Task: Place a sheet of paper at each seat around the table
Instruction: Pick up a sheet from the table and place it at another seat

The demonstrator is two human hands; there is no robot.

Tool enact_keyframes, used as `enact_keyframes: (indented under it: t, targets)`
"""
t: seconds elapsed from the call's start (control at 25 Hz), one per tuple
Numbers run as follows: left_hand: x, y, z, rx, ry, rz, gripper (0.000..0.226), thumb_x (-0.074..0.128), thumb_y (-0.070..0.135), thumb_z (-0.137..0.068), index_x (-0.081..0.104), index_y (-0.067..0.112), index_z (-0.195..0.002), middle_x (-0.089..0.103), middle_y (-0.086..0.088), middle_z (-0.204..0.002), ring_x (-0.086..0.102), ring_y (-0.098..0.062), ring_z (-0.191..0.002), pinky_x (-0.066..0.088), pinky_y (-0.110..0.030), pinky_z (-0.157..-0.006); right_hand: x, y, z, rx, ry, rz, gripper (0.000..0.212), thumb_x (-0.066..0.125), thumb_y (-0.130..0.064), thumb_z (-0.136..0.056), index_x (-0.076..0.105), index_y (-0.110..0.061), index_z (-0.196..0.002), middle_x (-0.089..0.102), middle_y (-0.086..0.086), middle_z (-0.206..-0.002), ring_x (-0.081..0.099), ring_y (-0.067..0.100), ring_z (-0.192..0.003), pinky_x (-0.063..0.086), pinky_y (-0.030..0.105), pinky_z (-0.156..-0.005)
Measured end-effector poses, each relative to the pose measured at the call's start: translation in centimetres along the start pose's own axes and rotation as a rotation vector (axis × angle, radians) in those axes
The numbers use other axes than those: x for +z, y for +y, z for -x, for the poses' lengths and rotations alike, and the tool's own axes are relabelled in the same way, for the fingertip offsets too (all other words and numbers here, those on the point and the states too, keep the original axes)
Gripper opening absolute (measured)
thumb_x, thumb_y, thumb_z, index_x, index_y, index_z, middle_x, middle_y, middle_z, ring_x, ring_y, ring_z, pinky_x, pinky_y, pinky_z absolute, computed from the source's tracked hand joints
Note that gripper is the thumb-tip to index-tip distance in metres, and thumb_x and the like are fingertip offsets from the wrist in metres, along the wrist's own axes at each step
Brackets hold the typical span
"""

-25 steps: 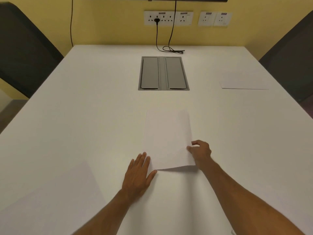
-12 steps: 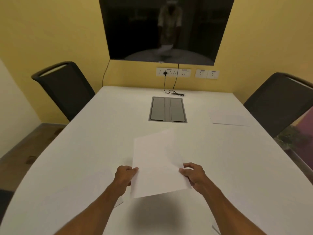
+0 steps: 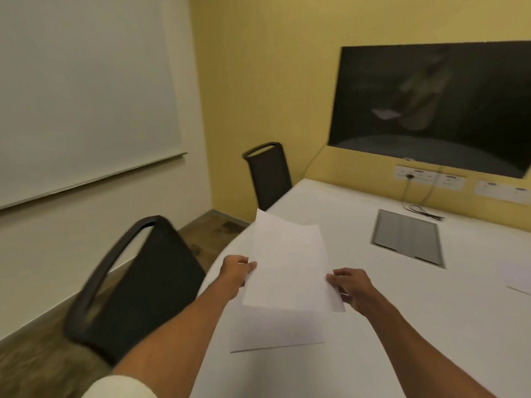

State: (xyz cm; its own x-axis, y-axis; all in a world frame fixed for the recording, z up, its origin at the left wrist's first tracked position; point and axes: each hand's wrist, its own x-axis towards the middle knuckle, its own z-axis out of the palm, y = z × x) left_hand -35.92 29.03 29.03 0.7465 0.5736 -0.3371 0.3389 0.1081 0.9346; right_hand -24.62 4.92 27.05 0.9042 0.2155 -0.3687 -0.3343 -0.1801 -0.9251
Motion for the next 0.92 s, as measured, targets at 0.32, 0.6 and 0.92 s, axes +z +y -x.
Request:
enact_keyframes:
  t: [0.32, 0.6, 0.92]
  targets:
    - [-24.3, 1.2, 2.3, 0.102, 0.255, 0.002, 0.017, 0.062, 0.009, -0.089, 0.063, -0.002, -0.101, 0.066, -0.018, -0.110, 0.063, -0.029, -0.092, 0.053, -0.039, -0.078, 23.0, -4.5, 7.5, -0.098, -0.190, 0.035, 0.028, 0.070, -0.001, -0.082, 0.062, 0.006, -0.107, 0.064, 0.018, -0.101, 0.063, 0.029, -0.083, 0.052, 0.036, -0.068]
    - [-40.3, 2.1, 3.4, 0.125, 0.371, 0.054, 0.021, 0.065, 0.006, -0.088, 0.063, -0.007, -0.104, 0.067, -0.020, -0.112, 0.066, -0.032, -0.094, 0.055, -0.039, -0.086, 37.8, -7.2, 12.5, -0.109, -0.327, 0.044, 0.018, 0.069, -0.006, -0.085, 0.061, 0.000, -0.099, 0.064, 0.010, -0.101, 0.064, 0.027, -0.090, 0.054, 0.036, -0.073]
    - [-51.0, 0.8, -1.5, 0.069, 0.467, 0.195, 0.011, 0.066, 0.001, -0.085, 0.060, 0.004, -0.077, 0.067, -0.021, -0.108, 0.066, -0.033, -0.090, 0.055, -0.040, -0.084, 50.6, -8.6, 10.0, -0.119, -0.440, 0.067, 0.024, 0.069, -0.006, -0.084, 0.064, 0.005, -0.104, 0.067, 0.018, -0.108, 0.067, 0.033, -0.096, 0.056, 0.042, -0.081]
